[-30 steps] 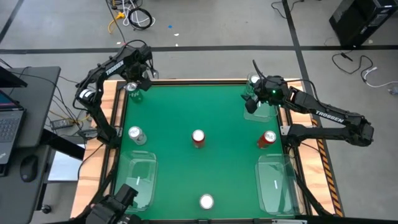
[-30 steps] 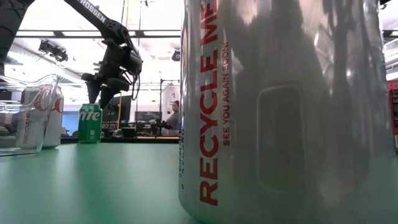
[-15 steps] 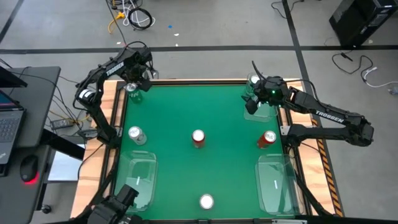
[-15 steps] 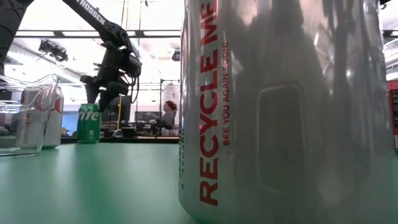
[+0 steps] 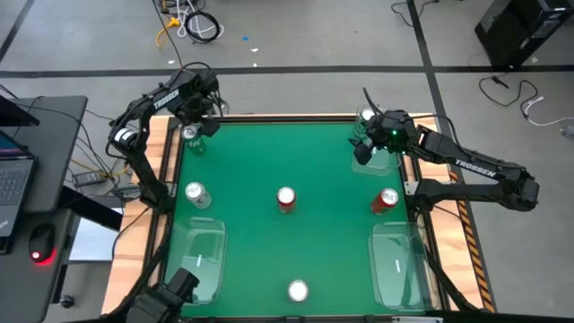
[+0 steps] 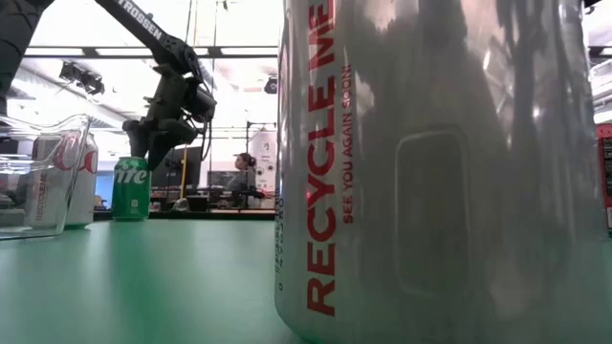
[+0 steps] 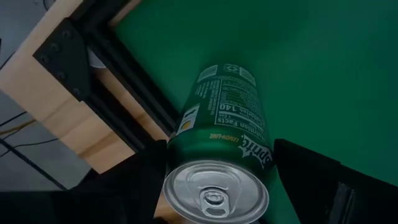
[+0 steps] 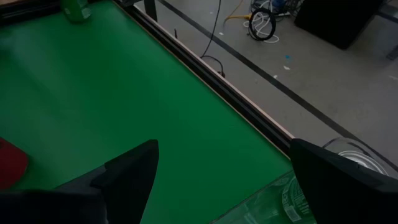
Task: Sort soda cans
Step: Put the left green soda can into the top transparent bin
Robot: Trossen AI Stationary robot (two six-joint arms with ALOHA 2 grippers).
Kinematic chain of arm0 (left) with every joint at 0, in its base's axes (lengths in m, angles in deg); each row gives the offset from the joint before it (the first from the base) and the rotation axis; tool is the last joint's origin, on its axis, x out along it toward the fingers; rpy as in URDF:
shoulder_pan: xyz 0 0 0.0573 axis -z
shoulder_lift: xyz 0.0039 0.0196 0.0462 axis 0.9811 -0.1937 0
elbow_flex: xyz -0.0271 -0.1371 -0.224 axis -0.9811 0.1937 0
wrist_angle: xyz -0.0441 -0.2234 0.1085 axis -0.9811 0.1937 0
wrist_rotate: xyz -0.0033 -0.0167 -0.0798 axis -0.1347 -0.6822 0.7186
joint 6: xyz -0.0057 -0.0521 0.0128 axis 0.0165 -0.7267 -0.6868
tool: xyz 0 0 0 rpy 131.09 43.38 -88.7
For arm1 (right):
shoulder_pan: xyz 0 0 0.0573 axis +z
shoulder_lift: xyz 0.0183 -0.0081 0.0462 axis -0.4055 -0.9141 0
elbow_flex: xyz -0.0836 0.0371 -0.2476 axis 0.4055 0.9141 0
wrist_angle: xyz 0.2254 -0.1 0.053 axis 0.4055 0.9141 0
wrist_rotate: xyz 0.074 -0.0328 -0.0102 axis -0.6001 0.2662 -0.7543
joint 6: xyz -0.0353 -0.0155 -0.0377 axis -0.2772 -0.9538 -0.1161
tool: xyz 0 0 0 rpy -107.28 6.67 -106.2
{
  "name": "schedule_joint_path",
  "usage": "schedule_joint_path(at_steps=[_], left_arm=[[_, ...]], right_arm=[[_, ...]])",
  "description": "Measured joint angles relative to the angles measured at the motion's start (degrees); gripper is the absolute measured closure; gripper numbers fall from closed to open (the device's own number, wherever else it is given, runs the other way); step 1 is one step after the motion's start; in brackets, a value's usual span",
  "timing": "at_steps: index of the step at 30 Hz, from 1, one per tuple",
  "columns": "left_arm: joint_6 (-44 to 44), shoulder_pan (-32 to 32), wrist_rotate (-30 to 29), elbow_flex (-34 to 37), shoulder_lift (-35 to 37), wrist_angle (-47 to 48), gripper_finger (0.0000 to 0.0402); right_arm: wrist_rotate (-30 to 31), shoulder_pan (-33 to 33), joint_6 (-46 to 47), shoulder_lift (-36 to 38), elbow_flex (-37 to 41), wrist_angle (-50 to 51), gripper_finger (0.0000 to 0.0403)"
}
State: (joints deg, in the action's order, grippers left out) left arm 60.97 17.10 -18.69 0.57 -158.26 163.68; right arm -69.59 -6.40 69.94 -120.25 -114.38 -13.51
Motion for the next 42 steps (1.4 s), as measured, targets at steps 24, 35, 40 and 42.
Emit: schedule_joint_path(at_steps=[24, 35, 40, 42], left_arm=[[-1.8, 6.2, 8.9, -0.2, 0.0, -2.6, 0.0103], [-5.2, 10.4, -2.8, -11.7, 0.0, 4.4, 0.0103], [-9.6, 6.8, -3.4, -11.4, 0.7, 9.6, 0.0103], [-10.1, 5.3, -3.1, -10.0, 1.4, 9.6, 0.0103]], right_arm=[[0.0, 0.0, 0.0, 0.0, 0.0, 1.3, 0.0053], [0.0, 0.0, 0.0, 0.0, 0.0, 1.3, 0.0053], [-0.8, 0.0, 0.0, 0.0, 0.0, 1.7, 0.0053], [-1.0, 0.0, 0.0, 0.0, 0.0, 1.7, 0.0053]])
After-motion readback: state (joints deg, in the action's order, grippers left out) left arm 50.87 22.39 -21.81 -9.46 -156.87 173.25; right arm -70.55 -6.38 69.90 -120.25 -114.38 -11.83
